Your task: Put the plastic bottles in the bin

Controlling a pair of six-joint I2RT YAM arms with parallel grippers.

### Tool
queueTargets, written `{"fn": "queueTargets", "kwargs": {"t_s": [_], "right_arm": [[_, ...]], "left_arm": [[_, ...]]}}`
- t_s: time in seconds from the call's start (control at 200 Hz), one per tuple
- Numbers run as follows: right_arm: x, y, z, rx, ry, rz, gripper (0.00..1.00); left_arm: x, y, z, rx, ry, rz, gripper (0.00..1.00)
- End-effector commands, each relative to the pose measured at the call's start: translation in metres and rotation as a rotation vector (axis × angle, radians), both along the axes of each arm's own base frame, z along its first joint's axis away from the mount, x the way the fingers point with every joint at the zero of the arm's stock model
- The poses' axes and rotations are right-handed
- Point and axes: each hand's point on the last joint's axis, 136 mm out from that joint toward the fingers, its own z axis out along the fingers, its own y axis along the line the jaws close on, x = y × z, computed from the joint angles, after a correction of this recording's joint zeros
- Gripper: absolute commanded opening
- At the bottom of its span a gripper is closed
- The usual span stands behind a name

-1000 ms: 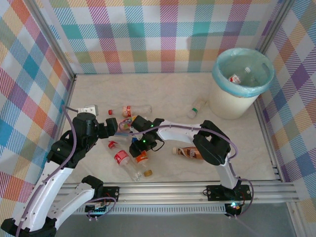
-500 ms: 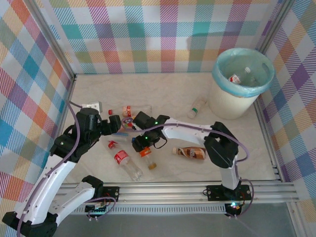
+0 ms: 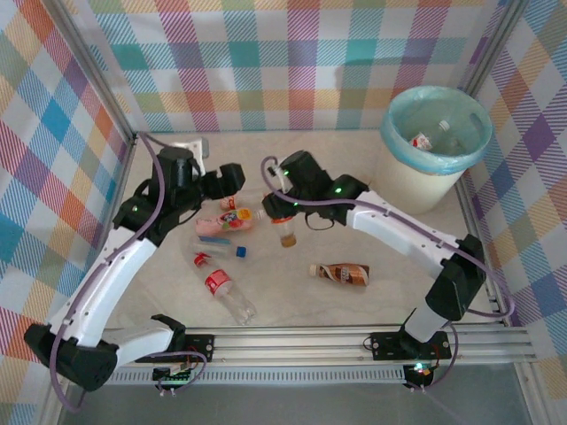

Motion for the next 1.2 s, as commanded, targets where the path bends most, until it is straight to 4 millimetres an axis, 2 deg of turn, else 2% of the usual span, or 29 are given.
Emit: {"fn": "queueTargets", "kwargs": {"t_s": [0.0,0.17,0.3,0.45,0.55,0.605,0.74,0.985,1.195], "right_arm": [[0.037,-0.037,0.068,0.043,-0.21,-0.077,0.57],[0.082,-0.107,0.124,0.028,-0.368,-0.218,0.56],[0.107,-0.165,0.164,-0.047,-0.514,-0.326,0.57],[0.118,-0.226,0.213,-0.089,-0.667,-0.469,0.56],[0.119,-0.257,0.24,-0.129,-0.762,-0.554,0.56],[0.119,-0.267,0.251,-0.158,-0.822,-0.582,0.57],[0.125,-0.28,0.255,-0.227,-0.899,-0.609,0.57],[0.147,-0.293,0.234,-0.337,-0.891,-0.639,0.61],[0.16,-0.305,0.212,-0.384,-0.842,-0.658,0.7]], "left_arm": [[0.019,-0.032,0.044,-0.105,-0.092,-0.101,0.85],[0.047,-0.086,0.068,-0.133,-0.122,-0.214,0.84],[0.054,-0.129,0.09,-0.167,-0.167,-0.311,0.84],[0.055,-0.176,0.088,-0.178,-0.137,-0.418,0.83],[0.053,-0.193,0.08,-0.172,-0.12,-0.451,0.83],[0.052,-0.197,0.075,-0.168,-0.109,-0.458,0.83],[0.051,-0.201,0.065,-0.155,-0.088,-0.46,0.83],[0.051,-0.199,0.059,-0.133,-0.077,-0.456,0.83],[0.053,-0.197,0.056,-0.119,-0.079,-0.444,0.84]]}}
